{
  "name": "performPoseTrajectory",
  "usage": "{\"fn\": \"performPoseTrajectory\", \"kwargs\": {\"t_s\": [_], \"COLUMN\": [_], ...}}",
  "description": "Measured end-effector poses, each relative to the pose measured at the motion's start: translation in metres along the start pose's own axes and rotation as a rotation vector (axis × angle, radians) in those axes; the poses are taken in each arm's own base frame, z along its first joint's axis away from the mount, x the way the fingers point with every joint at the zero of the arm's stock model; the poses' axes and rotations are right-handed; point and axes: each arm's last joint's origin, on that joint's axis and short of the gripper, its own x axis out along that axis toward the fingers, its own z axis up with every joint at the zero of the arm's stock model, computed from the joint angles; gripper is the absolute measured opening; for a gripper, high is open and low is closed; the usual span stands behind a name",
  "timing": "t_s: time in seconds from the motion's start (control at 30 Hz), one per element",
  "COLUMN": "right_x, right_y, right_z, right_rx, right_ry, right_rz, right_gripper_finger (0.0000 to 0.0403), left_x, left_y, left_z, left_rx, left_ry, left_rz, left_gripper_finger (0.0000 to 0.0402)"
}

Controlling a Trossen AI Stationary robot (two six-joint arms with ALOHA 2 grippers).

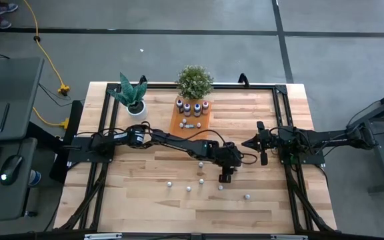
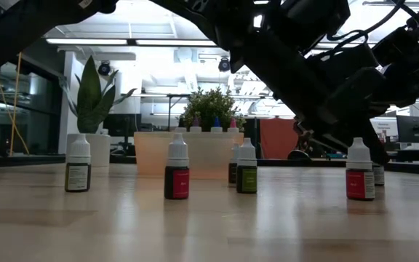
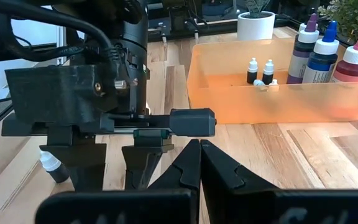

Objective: Pick & Place food coloring
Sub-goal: Put the right small black food coloring bottle into the orange bin

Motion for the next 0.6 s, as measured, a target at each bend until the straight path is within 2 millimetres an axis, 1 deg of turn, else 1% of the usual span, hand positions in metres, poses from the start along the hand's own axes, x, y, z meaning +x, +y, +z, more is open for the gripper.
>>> {"fn": "performPoseTrajectory", "kwargs": {"t_s": [0.23, 0.6], "right_x": [0.0, 0.0], "right_y": [0.0, 0.0], "right_z": [0.0001, 0.0], "right_rx": [0.0, 0.0], "right_ry": [0.0, 0.0], "right_rz": [0.0, 0.001], "right_gripper_finger": [0.0, 0.0], "left_x": [-0.0001, 0.0], "left_y": [0.0001, 0.0001], "left_z": [0.0037, 0.0019], "left_rx": [-0.001, -0.023], "left_ry": [-0.038, -0.019], "left_rz": [0.001, 0.0], "left_gripper_finger": [0.0156, 0.0155]}}
